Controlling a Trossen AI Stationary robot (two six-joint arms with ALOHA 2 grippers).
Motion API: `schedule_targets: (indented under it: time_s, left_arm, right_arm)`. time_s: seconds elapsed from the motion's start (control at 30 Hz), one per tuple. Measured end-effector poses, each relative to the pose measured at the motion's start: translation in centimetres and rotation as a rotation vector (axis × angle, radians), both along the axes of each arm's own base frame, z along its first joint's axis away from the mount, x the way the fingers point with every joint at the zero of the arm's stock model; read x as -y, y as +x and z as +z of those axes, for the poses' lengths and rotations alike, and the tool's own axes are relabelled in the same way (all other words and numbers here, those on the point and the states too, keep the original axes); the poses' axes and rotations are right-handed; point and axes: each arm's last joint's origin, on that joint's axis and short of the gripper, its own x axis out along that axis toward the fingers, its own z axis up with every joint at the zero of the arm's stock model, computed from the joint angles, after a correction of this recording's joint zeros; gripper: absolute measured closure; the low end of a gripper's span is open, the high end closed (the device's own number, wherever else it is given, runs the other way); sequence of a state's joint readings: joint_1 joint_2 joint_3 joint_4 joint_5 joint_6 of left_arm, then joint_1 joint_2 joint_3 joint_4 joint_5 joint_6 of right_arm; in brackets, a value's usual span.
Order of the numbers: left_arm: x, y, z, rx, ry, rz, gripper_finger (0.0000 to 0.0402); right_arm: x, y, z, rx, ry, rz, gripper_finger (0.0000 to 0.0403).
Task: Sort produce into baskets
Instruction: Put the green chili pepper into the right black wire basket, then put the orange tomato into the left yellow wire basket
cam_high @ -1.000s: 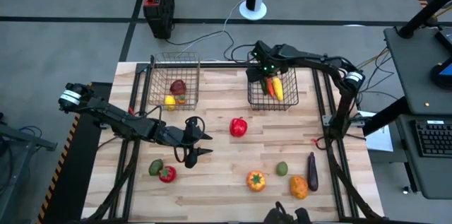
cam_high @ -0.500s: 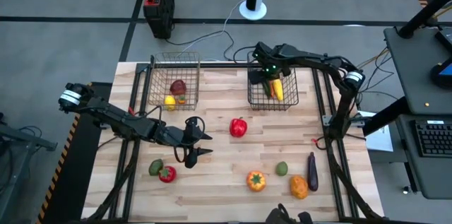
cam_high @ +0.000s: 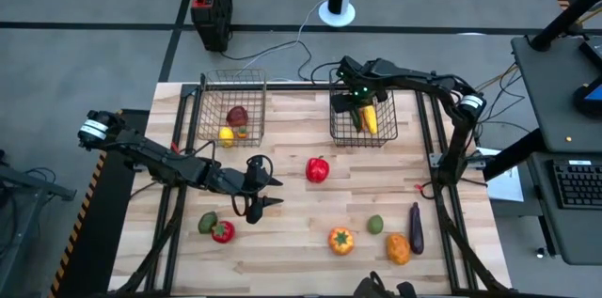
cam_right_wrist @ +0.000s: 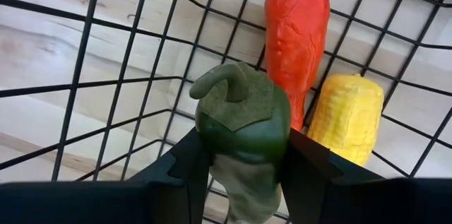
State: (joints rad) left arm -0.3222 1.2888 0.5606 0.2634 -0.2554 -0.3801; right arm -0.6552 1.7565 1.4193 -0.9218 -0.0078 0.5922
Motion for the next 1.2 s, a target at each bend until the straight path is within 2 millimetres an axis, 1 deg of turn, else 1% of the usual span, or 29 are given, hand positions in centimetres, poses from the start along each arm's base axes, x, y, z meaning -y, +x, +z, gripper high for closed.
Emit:
schedule_targets:
  time_s: [0.3,0.47,0.63,1.0,1.1,1.2]
  left_arm:
    - [0.0,0.0,0.0,-0.003,0.001,0.000,0.0170]
    - [0.0,0.0,0.0,-0.004,0.001,-0.001,0.0170]
    - [0.0,0.0,0.0,-0.004,0.001,-0.001,0.0170]
    - [0.0,0.0,0.0,-0.004,0.002,-0.001,0.0170]
    - [0.0,0.0,0.0,-0.006,0.001,0.000,0.0170]
    - [0.0,-0.1,-0.2,-0.022,-0.007,0.006,0.0170]
  right_arm:
    - [-0.1,-0.1,-0.5,-0.006,0.002,0.007,0.0272]
    - [-0.3,-0.4,-1.2,-0.021,0.013,0.008,0.0250]
    - [-0.3,-0.4,-1.2,-0.027,0.007,0.016,0.0228]
    - [-0.3,-0.4,-1.2,-0.029,-0.001,0.037,0.0218]
    - [-0.4,-0.6,-0.8,-0.028,-0.008,0.060,0.0218]
    - [-0.7,-0.9,0.4,-0.004,-0.031,0.078,0.0218]
